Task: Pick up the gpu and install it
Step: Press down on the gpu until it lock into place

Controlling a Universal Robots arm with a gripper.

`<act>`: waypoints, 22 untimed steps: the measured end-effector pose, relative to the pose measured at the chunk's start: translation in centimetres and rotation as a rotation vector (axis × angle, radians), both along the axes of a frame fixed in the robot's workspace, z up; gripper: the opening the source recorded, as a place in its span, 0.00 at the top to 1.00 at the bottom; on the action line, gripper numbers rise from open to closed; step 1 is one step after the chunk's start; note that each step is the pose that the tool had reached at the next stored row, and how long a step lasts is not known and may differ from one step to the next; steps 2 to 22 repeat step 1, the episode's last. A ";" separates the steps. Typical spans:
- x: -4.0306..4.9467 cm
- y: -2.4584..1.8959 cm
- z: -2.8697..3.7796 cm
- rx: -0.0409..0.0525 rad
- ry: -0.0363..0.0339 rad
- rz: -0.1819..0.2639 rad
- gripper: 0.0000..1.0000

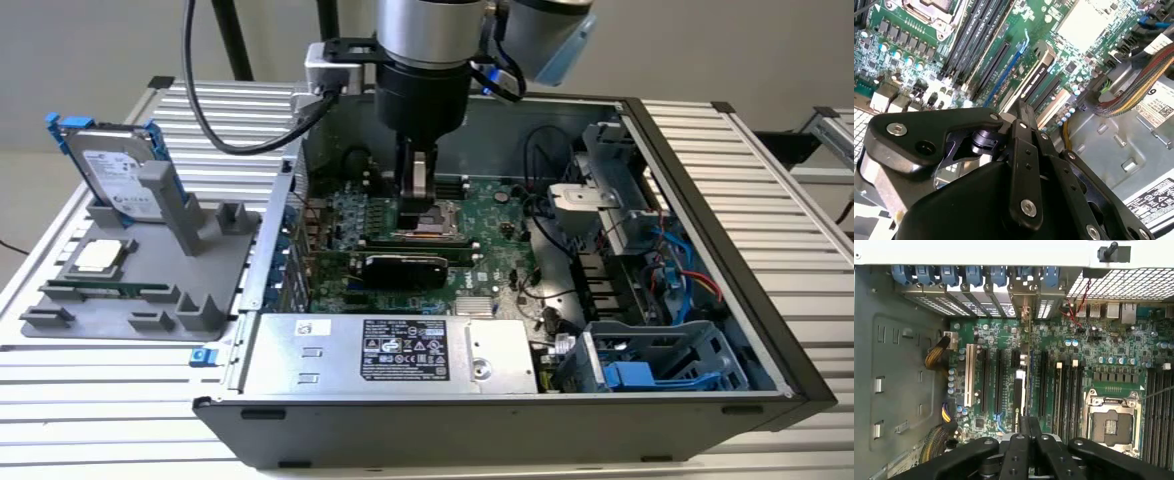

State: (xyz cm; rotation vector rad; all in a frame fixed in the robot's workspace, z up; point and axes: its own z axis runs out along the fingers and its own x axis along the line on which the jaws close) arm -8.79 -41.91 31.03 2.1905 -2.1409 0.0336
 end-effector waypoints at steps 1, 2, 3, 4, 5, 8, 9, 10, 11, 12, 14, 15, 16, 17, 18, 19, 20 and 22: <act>0.01 0.00 0.00 0.0000 0.0000 0.000 1.00; 0.01 0.00 0.00 0.0000 0.0000 0.000 1.00; 0.01 0.00 0.00 0.0000 0.0000 0.000 1.00; 0.01 0.00 0.00 0.0000 0.0000 0.000 1.00; 0.01 0.00 0.00 0.0000 0.0000 0.000 1.00; 0.01 0.00 0.00 0.0000 0.0000 0.000 1.00; 0.01 0.00 0.00 0.0000 0.0000 0.000 1.00; 0.01 0.00 0.00 0.0000 0.0000 0.000 1.00; 0.01 0.00 0.00 0.0000 0.0000 0.000 1.00; 0.01 0.00 0.00 0.0000 0.0000 0.000 1.00; 0.01 0.00 0.00 0.0000 0.0000 0.000 1.00; 0.01 0.00 0.00 0.0000 0.0000 0.000 1.00; 0.01 0.00 0.00 0.0000 0.0000 0.000 1.00; 0.01 0.00 0.00 0.0000 0.0000 0.000 1.00; 0.01 0.00 0.00 0.0000 0.0000 0.000 1.00; 0.01 0.00 0.00 0.0000 0.0000 0.000 1.00; 0.01 0.00 0.00 0.0000 0.0000 0.000 1.00; 0.01 0.00 0.00 0.0000 0.0000 0.000 1.00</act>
